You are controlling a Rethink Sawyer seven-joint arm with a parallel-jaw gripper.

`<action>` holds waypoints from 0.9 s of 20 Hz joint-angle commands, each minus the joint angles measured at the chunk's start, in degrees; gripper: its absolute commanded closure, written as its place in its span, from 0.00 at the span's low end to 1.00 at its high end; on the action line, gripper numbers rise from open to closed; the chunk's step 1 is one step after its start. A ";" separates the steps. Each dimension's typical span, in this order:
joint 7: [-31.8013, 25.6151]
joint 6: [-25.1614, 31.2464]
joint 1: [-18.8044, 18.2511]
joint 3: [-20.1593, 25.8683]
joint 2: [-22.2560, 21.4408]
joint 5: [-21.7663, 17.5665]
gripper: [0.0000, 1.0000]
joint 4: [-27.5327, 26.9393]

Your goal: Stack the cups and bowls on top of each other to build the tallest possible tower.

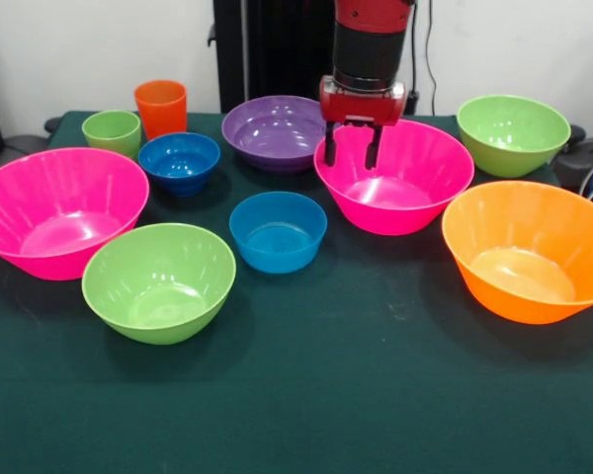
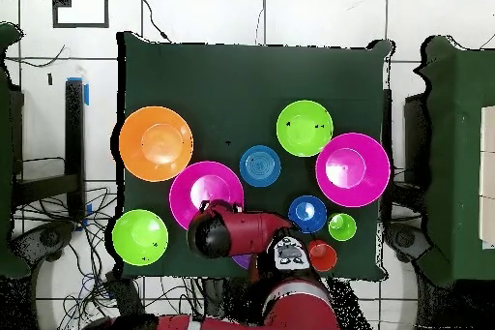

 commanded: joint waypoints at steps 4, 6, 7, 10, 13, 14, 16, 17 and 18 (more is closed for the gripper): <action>4.00 -2.07 1.08 6.27 2.76 -3.64 0.00 0.08; 3.09 0.35 0.16 7.06 0.68 -3.93 0.00 1.17; 2.72 1.30 -0.34 7.48 -0.19 -4.06 0.00 1.62; 1.06 5.23 -2.41 9.30 -3.59 -4.22 0.00 3.33; -0.61 8.69 -4.35 11.01 -6.32 -4.20 0.00 4.33; -1.34 10.11 -5.10 11.79 -7.08 -4.02 0.00 4.43; -2.04 11.94 -6.07 12.85 -8.30 -3.77 0.00 4.79; -2.25 12.73 -6.44 13.27 -8.96 -3.65 0.00 5.05; -2.47 13.51 -6.81 13.69 -9.61 -3.54 0.00 5.32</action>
